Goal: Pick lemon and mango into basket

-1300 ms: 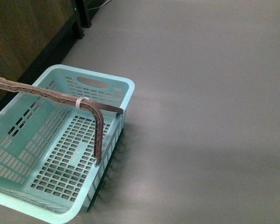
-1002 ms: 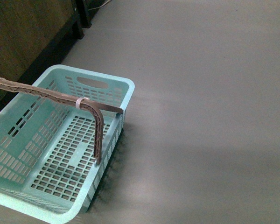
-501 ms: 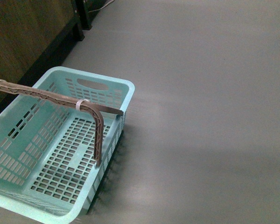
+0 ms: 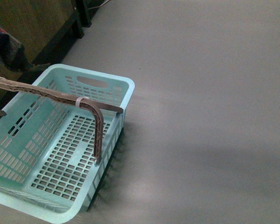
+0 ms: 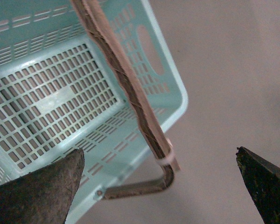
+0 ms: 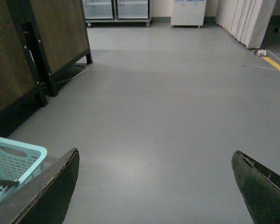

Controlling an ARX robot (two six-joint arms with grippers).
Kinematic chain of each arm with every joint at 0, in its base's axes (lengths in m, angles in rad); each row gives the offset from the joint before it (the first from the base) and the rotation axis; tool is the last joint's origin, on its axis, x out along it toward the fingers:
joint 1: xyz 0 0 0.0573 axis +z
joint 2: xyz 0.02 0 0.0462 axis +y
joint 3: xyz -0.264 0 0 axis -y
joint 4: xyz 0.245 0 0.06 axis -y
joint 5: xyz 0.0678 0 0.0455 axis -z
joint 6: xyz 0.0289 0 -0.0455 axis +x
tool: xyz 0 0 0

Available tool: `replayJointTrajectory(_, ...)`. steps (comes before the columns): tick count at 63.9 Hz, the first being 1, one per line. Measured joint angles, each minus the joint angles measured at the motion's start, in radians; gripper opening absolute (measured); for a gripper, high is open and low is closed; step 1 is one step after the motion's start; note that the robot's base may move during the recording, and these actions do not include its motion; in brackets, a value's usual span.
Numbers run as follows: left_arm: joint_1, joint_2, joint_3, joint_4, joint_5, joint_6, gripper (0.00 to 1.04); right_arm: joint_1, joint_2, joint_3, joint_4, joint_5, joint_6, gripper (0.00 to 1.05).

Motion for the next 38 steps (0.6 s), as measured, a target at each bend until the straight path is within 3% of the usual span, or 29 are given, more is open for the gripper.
replayJointTrajectory(19, 0.058, 0.223, 0.140, 0.078, 0.003, -0.089, 0.98, 0.000, 0.000, 0.000, 0.000, 0.000, 0.000, 0.96)
replayJointTrajectory(34, 0.033, 0.365, 0.279, 0.058, -0.009, -0.133, 0.98, 0.000, 0.000, 0.000, 0.000, 0.000, 0.000, 0.96)
replayJointTrajectory(38, 0.025, 0.400, 0.320, 0.041, -0.019, -0.148, 0.93, 0.000, 0.000, 0.000, 0.000, 0.000, 0.000, 0.96)
